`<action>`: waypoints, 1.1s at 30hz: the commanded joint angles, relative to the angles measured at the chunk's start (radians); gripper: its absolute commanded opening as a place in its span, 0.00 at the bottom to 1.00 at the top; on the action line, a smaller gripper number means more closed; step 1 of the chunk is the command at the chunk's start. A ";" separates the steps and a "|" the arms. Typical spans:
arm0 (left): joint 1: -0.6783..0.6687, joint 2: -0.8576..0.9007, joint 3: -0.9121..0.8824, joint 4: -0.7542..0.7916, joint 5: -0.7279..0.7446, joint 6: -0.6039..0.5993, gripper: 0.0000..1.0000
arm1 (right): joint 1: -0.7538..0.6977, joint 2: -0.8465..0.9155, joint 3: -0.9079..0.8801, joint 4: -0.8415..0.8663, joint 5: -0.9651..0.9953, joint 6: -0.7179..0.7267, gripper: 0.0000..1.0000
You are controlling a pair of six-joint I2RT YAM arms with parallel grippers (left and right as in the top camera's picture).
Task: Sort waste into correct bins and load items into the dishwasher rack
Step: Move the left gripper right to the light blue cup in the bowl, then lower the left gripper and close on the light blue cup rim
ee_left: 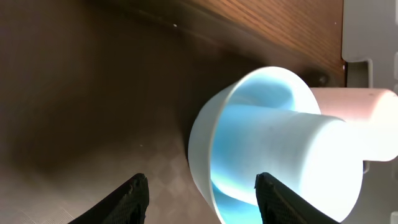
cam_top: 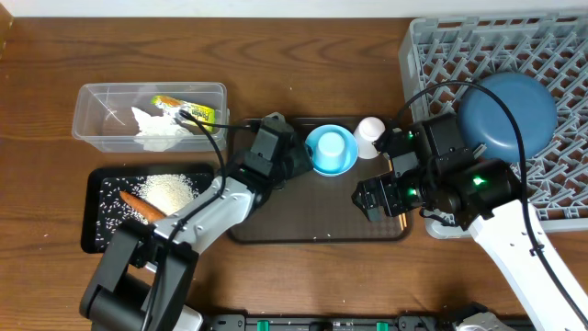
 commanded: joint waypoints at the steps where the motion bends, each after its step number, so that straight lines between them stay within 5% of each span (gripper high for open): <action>1: -0.031 0.017 0.016 0.001 -0.051 -0.001 0.58 | 0.021 0.005 0.009 0.001 -0.003 0.000 0.99; 20: -0.054 0.086 0.011 0.026 -0.092 -0.002 0.58 | 0.021 0.005 0.009 0.001 -0.003 0.000 0.99; 33: -0.053 0.023 0.013 -0.023 -0.093 0.041 0.31 | 0.021 0.005 0.009 0.001 -0.003 0.000 0.99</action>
